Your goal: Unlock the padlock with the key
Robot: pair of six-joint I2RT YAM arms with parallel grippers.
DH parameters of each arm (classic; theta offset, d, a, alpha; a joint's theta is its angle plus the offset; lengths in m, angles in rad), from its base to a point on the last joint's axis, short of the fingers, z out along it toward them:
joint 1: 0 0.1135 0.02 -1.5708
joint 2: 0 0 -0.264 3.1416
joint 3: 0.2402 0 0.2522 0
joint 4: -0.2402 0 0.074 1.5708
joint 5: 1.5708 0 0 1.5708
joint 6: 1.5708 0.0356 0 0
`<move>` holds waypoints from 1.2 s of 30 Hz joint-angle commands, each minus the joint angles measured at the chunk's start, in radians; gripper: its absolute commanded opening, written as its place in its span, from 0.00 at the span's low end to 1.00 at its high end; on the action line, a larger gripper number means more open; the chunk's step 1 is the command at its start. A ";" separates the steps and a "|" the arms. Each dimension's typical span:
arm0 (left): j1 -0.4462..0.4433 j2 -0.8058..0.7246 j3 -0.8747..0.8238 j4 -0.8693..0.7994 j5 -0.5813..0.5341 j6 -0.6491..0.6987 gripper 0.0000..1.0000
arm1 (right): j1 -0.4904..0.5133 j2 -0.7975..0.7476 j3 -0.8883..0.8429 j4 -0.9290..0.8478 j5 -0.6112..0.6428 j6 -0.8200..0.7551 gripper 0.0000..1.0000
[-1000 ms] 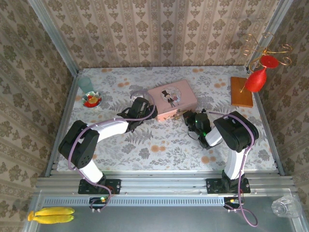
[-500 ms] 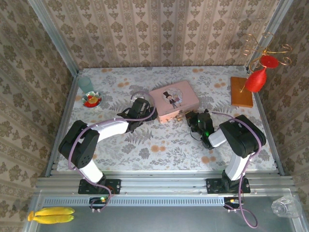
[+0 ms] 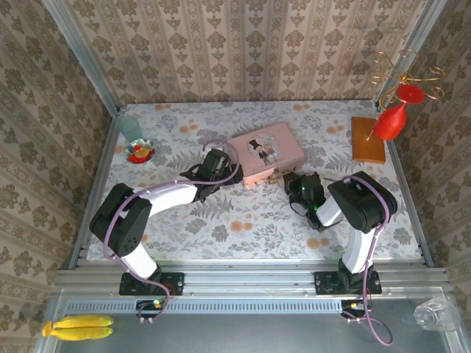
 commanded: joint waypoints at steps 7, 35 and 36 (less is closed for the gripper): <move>-0.015 -0.025 0.023 -0.015 0.022 0.022 0.86 | 0.005 -0.076 -0.052 -0.073 0.070 0.028 0.00; -0.014 -0.128 -0.009 -0.057 0.021 0.081 0.87 | 0.001 -0.371 -0.043 -0.423 0.072 -0.294 0.00; -0.013 -0.152 -0.021 -0.066 0.019 0.099 0.87 | 0.004 -0.403 -0.046 -0.464 0.071 -0.316 0.00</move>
